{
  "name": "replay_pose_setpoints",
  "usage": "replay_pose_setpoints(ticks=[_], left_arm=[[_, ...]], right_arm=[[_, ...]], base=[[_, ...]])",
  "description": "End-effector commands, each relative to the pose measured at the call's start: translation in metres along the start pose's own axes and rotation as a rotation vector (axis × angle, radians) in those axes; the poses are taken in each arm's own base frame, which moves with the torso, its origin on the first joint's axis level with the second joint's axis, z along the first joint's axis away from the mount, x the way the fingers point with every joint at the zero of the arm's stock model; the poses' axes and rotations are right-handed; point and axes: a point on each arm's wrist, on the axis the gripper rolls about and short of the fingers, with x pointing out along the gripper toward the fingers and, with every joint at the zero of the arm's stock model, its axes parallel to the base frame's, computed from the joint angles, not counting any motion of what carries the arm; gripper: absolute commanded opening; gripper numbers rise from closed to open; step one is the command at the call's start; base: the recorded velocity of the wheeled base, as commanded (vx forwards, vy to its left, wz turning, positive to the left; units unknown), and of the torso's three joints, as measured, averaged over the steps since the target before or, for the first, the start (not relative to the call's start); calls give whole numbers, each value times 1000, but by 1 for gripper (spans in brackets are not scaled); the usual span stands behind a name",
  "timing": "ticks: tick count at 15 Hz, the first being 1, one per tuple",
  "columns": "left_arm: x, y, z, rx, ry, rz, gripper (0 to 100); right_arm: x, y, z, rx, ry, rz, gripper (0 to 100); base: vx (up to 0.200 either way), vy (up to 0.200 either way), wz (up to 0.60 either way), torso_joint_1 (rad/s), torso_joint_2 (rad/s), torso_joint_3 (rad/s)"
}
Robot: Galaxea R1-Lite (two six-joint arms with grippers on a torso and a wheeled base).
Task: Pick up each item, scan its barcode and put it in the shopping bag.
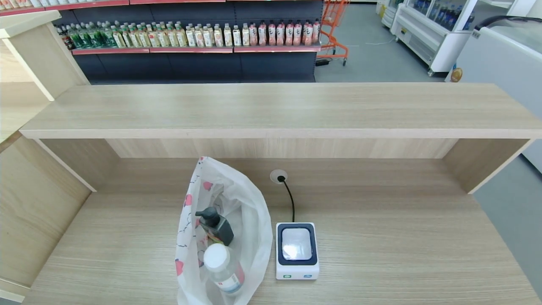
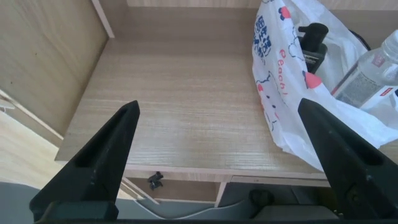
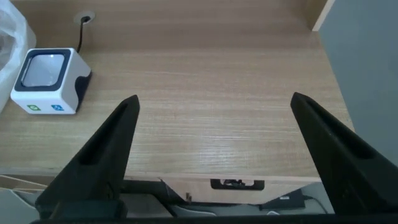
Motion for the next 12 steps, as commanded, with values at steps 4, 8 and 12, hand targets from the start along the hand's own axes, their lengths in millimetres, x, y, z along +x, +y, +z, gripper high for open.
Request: replay_pose_setpoints(ticks=[4, 8, 12], left_arm=[[0, 0, 0, 0, 0, 0, 100], [0, 0, 0, 0, 0, 0, 100], [0, 0, 0, 0, 0, 0, 100]], right_arm=[[0, 0, 0, 1, 3, 0, 0], [0, 0, 0, 1, 3, 0, 0], [0, 0, 0, 1, 3, 0, 0]], base=[[0, 0, 0, 0, 0, 0], [0, 0, 0, 0, 0, 0], [0, 0, 0, 0, 0, 0]])
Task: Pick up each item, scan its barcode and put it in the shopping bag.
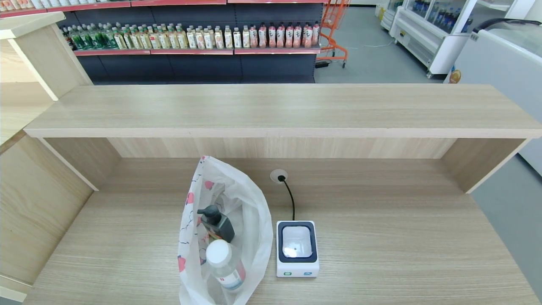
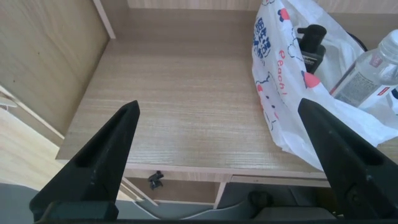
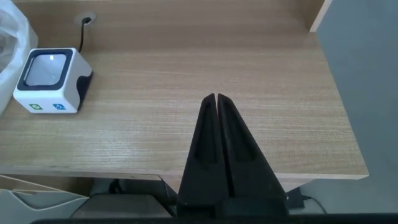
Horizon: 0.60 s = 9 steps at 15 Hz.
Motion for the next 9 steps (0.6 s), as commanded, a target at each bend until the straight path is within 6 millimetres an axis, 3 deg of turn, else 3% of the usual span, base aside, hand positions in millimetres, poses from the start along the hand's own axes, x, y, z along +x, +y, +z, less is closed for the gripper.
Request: replay_pose_setpoints(ticks=[1, 9], left_arm=[[0, 0, 0, 0, 0, 0, 100], [0, 0, 0, 0, 0, 0, 100]], right_arm=[[0, 0, 0, 0, 2, 1, 0], [0, 0, 0, -5, 2, 1, 0]], base=[[0, 0, 0, 0, 0, 0], [0, 0, 0, 0, 0, 0]])
